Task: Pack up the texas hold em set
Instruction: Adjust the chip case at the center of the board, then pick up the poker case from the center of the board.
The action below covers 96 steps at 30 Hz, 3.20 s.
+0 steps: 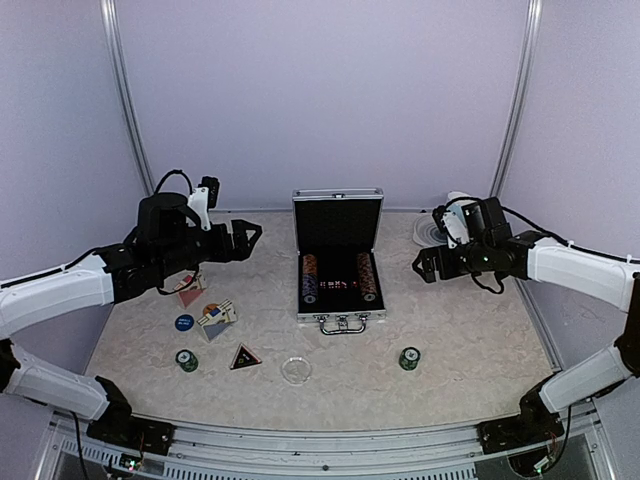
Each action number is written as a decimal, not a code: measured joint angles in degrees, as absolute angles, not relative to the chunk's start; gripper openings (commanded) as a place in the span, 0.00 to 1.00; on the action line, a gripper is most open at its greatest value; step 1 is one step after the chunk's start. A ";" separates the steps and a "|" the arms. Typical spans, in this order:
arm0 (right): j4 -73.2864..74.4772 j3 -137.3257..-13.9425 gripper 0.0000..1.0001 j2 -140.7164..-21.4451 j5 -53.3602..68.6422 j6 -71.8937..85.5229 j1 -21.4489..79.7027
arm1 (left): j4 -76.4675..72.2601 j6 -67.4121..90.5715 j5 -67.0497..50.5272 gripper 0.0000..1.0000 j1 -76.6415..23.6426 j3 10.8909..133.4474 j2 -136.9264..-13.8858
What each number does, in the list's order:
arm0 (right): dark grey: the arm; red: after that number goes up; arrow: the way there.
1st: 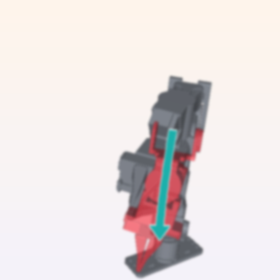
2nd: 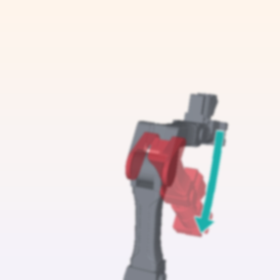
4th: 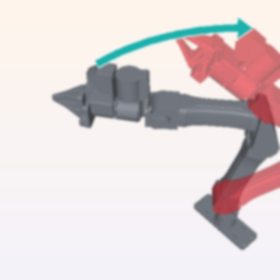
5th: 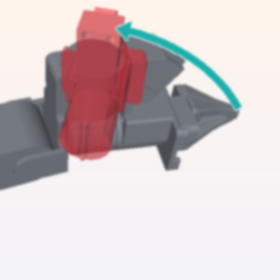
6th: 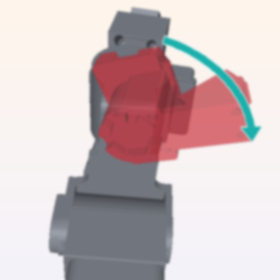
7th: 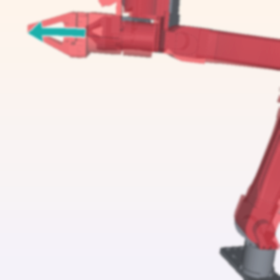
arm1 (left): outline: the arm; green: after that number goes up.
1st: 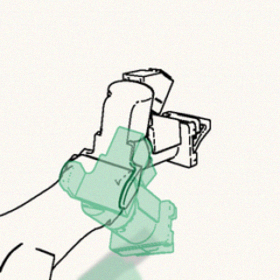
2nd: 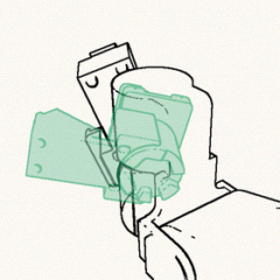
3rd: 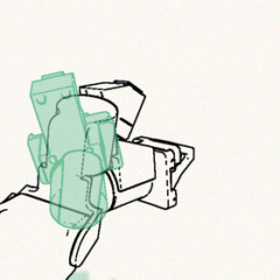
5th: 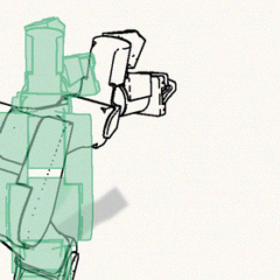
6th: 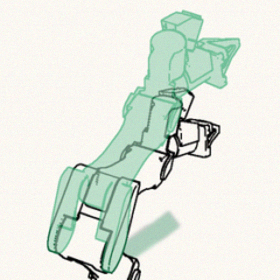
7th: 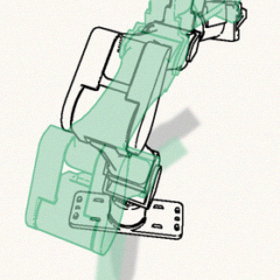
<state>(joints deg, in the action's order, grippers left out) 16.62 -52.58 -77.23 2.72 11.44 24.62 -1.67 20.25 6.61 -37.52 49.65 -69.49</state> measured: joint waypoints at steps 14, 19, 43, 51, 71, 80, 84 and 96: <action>16.58 -51.53 0.99 -77.08 2.76 11.68 24.62 | -0.80 19.57 9.08 0.99 -38.46 49.65 -68.95; 16.45 -51.53 0.99 -77.08 2.61 12.05 24.62 | -0.64 19.09 9.78 0.99 -38.74 49.65 -68.95; 23.68 -50.61 0.99 -74.41 -3.97 13.85 24.62 | 7.38 17.82 14.11 0.99 -40.60 50.22 -69.30; 25.71 -50.61 0.99 -72.73 -4.78 14.41 24.62 | 8.71 17.98 15.81 0.99 -40.69 50.19 -67.42; 26.28 -50.61 0.99 -71.33 -5.39 14.46 24.62 | 9.56 18.37 17.63 0.99 -40.95 50.19 -66.92; 26.61 -50.61 0.99 -71.33 -5.37 14.44 24.62 | 10.87 18.87 19.92 0.99 -40.97 51.16 -67.48; 26.70 -50.61 0.99 -71.33 -5.30 14.44 24.62 | 11.20 19.03 20.38 0.99 -40.97 51.16 -67.48; 27.11 -50.61 0.99 -71.33 -5.58 14.39 24.62 | 11.20 19.03 21.50 0.99 -40.97 51.16 -67.57</action>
